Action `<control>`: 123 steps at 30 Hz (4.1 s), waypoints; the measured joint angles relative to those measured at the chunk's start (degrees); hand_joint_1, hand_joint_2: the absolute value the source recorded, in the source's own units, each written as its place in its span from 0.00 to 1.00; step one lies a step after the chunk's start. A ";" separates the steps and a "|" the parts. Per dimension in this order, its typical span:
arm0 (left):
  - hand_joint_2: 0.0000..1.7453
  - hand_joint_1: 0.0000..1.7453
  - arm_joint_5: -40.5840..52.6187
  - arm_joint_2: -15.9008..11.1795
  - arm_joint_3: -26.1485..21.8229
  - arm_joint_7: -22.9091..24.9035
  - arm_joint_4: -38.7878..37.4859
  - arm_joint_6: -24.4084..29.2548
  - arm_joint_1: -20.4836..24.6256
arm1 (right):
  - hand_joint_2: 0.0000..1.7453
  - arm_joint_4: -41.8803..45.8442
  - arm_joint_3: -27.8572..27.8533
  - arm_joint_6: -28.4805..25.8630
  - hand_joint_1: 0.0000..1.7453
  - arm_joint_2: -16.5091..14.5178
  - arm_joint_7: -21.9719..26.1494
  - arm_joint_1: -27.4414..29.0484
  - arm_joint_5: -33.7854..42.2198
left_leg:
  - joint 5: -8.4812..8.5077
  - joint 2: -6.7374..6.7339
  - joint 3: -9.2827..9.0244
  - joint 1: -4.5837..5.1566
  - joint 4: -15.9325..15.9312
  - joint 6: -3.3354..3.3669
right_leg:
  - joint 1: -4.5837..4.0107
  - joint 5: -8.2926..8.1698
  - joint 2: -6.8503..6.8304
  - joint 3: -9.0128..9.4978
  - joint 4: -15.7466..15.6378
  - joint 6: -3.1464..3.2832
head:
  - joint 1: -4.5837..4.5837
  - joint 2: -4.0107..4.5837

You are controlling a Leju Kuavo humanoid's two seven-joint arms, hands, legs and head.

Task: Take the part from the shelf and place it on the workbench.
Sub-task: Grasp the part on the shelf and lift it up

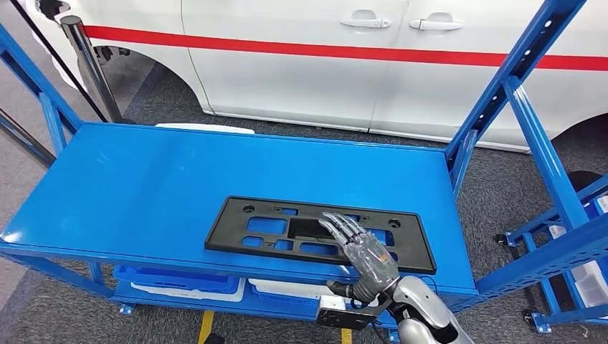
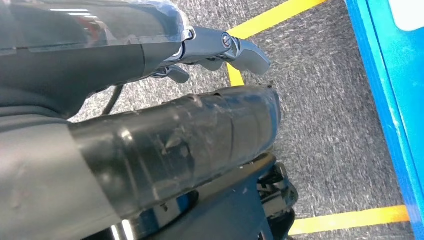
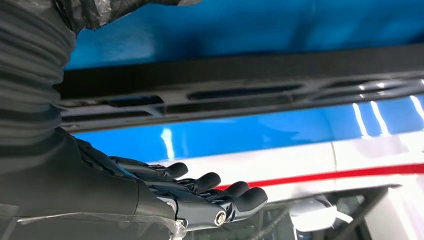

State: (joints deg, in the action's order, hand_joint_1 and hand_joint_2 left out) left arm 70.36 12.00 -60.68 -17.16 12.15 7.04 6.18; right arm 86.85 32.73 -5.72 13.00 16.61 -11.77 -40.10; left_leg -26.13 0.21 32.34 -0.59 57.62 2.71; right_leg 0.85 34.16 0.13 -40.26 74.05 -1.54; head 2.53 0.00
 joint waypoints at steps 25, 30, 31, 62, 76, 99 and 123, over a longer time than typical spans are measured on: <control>0.00 0.00 -0.58 -0.02 -0.02 -0.03 0.00 0.74 -0.31 | 1.00 -0.52 0.08 -3.95 0.00 2.89 -6.00 -1.11 -9.01 | -0.35 0.13 0.03 0.24 0.39 -0.97 | -0.52 -7.52 -0.07 6.81 -15.05 1.35 | -0.05 0.00; 0.00 0.00 -0.46 -0.02 -0.01 0.21 0.00 0.82 -0.15 | 1.00 -1.06 0.14 -7.48 0.00 3.27 -10.91 -1.06 -18.61 | 0.11 -0.02 -0.18 0.01 -0.28 0.10 | -0.07 -0.91 -0.09 0.76 -2.21 -0.05 | 0.00 0.00; 0.00 0.00 -0.45 -0.02 0.00 0.25 0.00 0.82 -0.16 | 1.00 -1.38 0.16 -7.96 0.00 3.28 -11.86 -1.00 -20.38 | 0.08 -0.02 -0.17 0.02 -0.23 0.09 | 0.01 -0.53 -0.10 -0.35 -0.06 -0.20 | 0.01 0.00; 0.00 0.00 0.60 0.03 0.36 1.33 0.00 1.43 0.11 | 1.00 -10.31 -6.56 -18.25 1.00 1.32 -18.12 0.70 -35.85 | 0.13 -0.17 -0.48 0.20 -0.51 0.30 | -0.01 -0.22 -0.10 -0.15 0.38 -0.07 | 0.02 0.00; 0.00 0.00 0.81 0.04 0.66 1.50 0.00 1.79 0.03 | 1.00 -10.42 -8.08 -18.85 1.00 0.77 -14.21 0.89 -31.64 | -8.19 -0.05 5.87 0.13 14.63 -2.61 | -0.05 -7.47 -0.49 7.61 -15.75 2.99 | -0.12 0.00; 0.00 0.00 -0.05 -0.01 0.60 1.01 0.00 2.41 -0.32 | 1.00 -2.17 -10.98 -24.20 1.00 -0.59 -6.41 6.39 -20.97 | -1.52 -0.01 -0.75 0.28 0.82 -1.15 | -0.06 -7.23 -0.07 6.40 -14.29 0.96 | -0.08 0.00; 1.00 0.00 -0.38 0.00 0.42 -1.02 0.00 -1.47 -0.87 | 1.00 18.91 -5.13 -33.85 1.00 -8.73 -8.71 15.70 -43.44 | -0.49 -0.16 -0.46 -0.02 0.02 -0.15 | -0.30 0.85 -0.04 -0.12 1.17 0.68 | -0.05 0.00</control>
State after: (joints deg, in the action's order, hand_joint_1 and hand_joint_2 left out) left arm 69.98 12.00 -60.25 -18.18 12.15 5.57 5.31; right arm 105.75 27.60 -39.56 4.27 7.90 3.93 -83.54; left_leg -26.62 0.05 31.88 -0.61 57.64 2.56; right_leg 0.56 35.01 0.08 -40.38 75.21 -0.86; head 2.48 0.00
